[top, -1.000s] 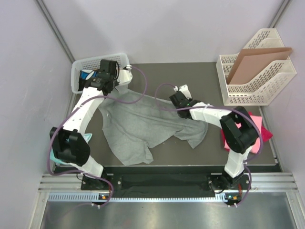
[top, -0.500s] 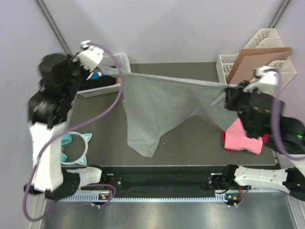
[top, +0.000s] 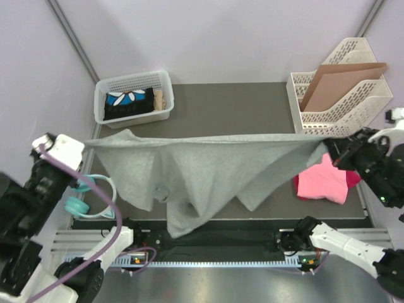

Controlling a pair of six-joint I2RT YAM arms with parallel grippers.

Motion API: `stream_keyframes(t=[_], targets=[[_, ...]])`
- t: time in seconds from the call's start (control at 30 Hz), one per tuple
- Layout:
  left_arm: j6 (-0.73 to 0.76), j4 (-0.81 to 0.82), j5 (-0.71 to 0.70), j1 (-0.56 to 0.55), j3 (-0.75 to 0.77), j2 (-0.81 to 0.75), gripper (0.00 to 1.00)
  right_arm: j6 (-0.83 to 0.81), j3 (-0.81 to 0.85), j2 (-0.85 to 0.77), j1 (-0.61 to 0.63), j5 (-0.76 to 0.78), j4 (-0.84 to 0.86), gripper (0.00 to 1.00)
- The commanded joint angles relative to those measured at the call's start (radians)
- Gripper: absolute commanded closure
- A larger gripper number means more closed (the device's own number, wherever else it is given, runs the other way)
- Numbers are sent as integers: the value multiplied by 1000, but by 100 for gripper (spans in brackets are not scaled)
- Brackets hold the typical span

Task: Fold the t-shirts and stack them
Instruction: Flatten the tshirt out

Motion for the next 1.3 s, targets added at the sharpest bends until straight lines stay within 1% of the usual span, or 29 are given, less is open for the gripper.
stream_keyframes(t=[0.0, 0.03, 0.1, 0.13, 0.23, 0.27, 0.3, 0.37, 0.4, 0.47, 0.5, 0.53, 0.57, 0.6, 0.63, 0.7, 0.73, 0.77, 0.8, 0.87, 0.9, 0.93, 0.97, 1.0, 1.07, 1.1, 1.13, 1.23, 1.27], targets=[[57, -97, -64, 54, -25, 60, 98, -255, 86, -3, -275, -149, -16, 100], [59, -82, -59, 56, -22, 84, 98, -257, 68, -3, -308, -181, 16, 100], [78, -40, -50, 59, -31, 106, 98, -249, -25, 2, -314, -188, 61, 100], [88, 12, -50, 59, -46, 124, 98, -246, -65, 3, -312, -186, 116, 100], [140, 133, -45, 59, -158, 162, 98, -248, -251, 48, -312, -193, 227, 100], [152, 161, -38, 59, -224, 175, 98, -240, -282, 66, -312, -199, 253, 100], [178, 188, -35, 59, -255, 189, 99, -238, -309, 107, -312, -199, 309, 100], [218, 285, -41, 58, -353, 233, 100, -232, -378, 149, -314, -194, 366, 100], [256, 328, -48, 58, -384, 251, 100, -234, -394, 195, -314, -180, 415, 100], [299, 410, -62, 53, -457, 320, 100, -251, -415, 249, -320, -141, 455, 100], [331, 435, -96, 47, -474, 348, 100, -258, -419, 301, -326, -127, 487, 100], [347, 455, -117, 21, -505, 404, 100, -264, -419, 327, -335, -104, 500, 100], [379, 513, -142, 6, -522, 434, 100, -280, -417, 380, -348, -105, 514, 100], [391, 535, -210, -17, -539, 492, 100, -284, -416, 407, -366, -90, 543, 100], [407, 558, -234, -62, -565, 520, 100, -290, -414, 431, -377, -90, 557, 100], [442, 633, -309, -108, -596, 599, 100, -309, -412, 503, -401, -70, 595, 100], [454, 667, -335, -146, -625, 626, 100, -317, -409, 529, -407, -65, 610, 100], [471, 696, -349, -160, -631, 655, 100, -332, -408, 581, -412, -58, 621, 100], [471, 734, -354, -171, -628, 719, 100, -333, -405, 608, -420, -41, 636, 100], [448, 739, -355, -183, -561, 799, 100, -344, -393, 686, -426, -32, 652, 100], [441, 730, -358, -183, -526, 890, 100, -344, -386, 709, -432, -19, 664, 100], [435, 724, -366, -183, -440, 938, 100, -346, -377, 735, -437, -19, 672, 100], [431, 719, -378, -183, -394, 986, 100, -349, -370, 784, -440, -19, 684, 100], [433, 710, -387, -183, -296, 1076, 100, -350, -342, 812, -450, -21, 684, 100], [445, 696, -403, -183, -185, 1159, 100, -361, -308, 888, -458, -6, 676, 100], [453, 693, -406, -183, -127, 1234, 100, -364, -273, 911, -472, -5, 678, 100], [467, 693, -413, -183, -17, 1271, 100, -369, -255, 934, -480, -4, 675, 100], [566, 757, -469, -186, 149, 1399, 100, -376, -163, 1029, -518, -10, 666, 100], [632, 776, -482, -186, 180, 1426, 100, -378, -135, 1078, -529, -15, 650, 100]])
